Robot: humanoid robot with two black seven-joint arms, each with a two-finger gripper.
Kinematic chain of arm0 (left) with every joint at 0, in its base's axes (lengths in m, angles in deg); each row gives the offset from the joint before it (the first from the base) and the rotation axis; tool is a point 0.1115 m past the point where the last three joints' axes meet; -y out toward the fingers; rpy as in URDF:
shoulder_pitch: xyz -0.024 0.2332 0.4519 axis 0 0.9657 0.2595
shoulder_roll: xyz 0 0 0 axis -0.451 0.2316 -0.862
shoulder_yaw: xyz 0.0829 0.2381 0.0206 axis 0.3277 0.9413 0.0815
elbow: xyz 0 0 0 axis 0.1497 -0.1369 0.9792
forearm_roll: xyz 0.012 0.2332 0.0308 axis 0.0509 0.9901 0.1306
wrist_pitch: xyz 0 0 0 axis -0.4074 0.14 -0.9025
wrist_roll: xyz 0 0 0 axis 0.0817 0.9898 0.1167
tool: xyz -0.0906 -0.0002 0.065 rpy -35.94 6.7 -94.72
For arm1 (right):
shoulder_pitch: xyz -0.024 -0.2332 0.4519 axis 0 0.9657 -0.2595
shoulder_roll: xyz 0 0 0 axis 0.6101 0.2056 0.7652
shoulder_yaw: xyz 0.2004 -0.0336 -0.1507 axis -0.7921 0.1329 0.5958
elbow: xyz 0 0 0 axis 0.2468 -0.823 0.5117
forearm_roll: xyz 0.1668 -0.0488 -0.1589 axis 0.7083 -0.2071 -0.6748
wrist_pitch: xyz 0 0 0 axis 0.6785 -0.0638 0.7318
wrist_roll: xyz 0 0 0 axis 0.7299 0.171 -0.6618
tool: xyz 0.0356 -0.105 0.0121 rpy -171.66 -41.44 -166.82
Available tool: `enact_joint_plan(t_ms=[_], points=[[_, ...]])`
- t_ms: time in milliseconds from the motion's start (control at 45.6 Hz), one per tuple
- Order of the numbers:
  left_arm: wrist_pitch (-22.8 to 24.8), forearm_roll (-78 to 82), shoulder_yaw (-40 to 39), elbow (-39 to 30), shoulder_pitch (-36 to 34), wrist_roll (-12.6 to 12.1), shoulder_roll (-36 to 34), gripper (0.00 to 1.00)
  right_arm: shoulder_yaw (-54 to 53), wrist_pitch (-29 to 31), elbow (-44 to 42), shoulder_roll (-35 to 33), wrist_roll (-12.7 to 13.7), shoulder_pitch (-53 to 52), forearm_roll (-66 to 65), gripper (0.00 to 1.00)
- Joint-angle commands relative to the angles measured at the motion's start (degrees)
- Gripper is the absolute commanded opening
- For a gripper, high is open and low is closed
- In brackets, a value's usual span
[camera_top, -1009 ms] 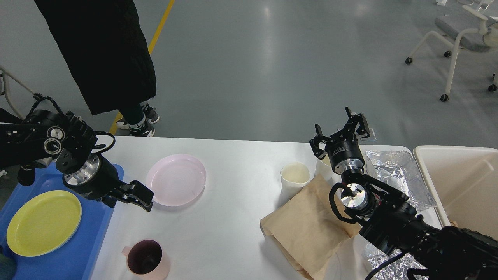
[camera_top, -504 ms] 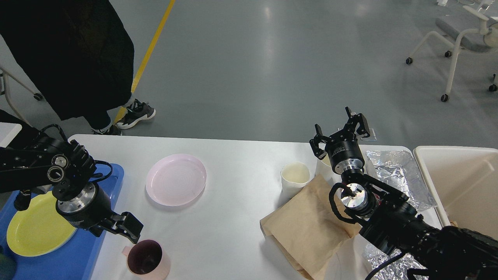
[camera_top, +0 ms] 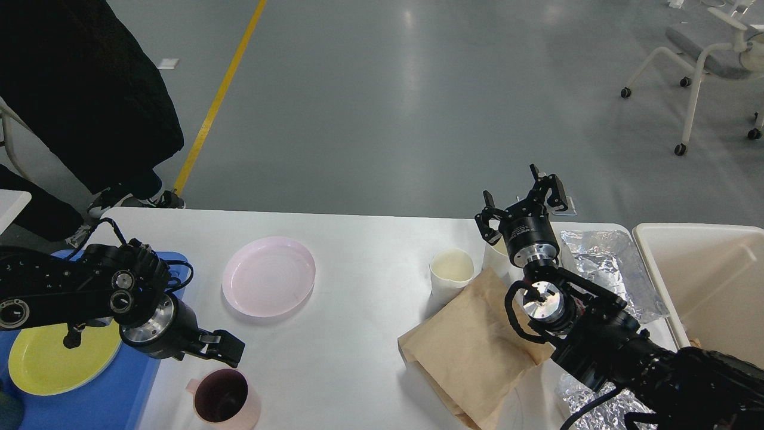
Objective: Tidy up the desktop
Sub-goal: 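Bring the left gripper back over the table to the pink cup, then grasp the pink cup with the left gripper and lift it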
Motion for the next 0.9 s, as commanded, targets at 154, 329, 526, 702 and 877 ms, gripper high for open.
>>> enact_joint_plan(t_ms=[154,329,526,702,877], points=[[3.8,0.1,0.0,0.2,-0.1,-0.5,-0.1,0.99,0.0,0.0,0.0,0.1,0.0,0.0,0.0,1.0],[4.6,0.2,0.1,0.3,0.8,-0.5,0.1,0.99,0.0,0.0,0.0,0.1,0.0,0.0,0.0,1.0],[2.9,1.9,0.2,2.2,3.2,-0.3,0.6,0.99,0.0,0.0,0.0,0.1,0.0,0.0,0.0,1.0],[1.3,2.1,0.2,3.9,4.6,-0.2,2.1,0.99,0.0,0.0,0.0,0.0,0.0,0.0,0.0,1.0],[0.3,2.1,0.0,6.9,7.1,-0.1,4.4,0.99,0.0,0.0,0.0,0.1,0.0,0.0,-0.1,1.0]])
